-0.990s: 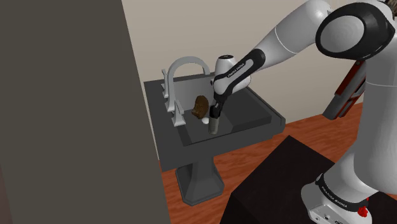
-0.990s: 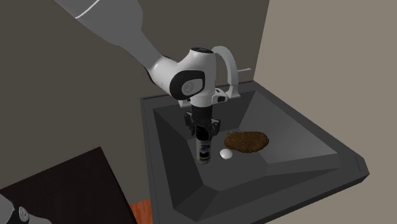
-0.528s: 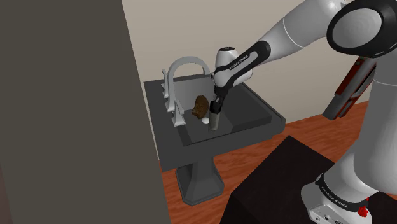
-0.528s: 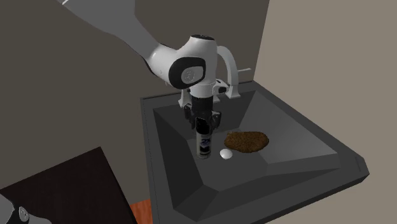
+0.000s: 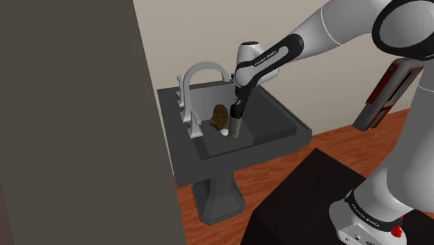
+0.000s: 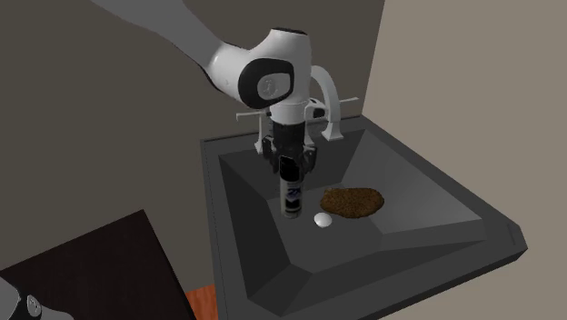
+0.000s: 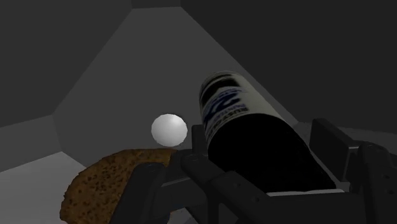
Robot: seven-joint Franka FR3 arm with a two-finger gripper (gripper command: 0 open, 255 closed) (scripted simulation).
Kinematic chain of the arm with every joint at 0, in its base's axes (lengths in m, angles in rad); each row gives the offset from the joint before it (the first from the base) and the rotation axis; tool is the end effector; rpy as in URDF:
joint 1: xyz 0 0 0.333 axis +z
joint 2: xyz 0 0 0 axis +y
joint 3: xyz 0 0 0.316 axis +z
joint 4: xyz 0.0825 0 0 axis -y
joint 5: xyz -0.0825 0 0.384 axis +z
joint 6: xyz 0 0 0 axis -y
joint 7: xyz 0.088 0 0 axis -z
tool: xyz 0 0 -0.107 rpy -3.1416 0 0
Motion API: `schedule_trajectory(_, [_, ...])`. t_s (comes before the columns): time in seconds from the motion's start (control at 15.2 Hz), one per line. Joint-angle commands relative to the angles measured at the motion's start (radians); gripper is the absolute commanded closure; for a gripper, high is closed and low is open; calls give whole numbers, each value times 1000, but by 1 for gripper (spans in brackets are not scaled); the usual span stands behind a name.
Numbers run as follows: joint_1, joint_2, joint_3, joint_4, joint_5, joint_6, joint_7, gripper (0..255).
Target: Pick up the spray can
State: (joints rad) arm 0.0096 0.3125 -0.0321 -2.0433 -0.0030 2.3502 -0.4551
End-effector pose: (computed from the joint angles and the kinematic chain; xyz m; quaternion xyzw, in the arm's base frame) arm 0.5929 -0.0129 0.2879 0.9763 0.2164 -0.0041 0.0052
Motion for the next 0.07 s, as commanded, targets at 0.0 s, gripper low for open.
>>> schedule_trajectory(0.0, [0, -6, 0, 1, 0, -6, 1, 255])
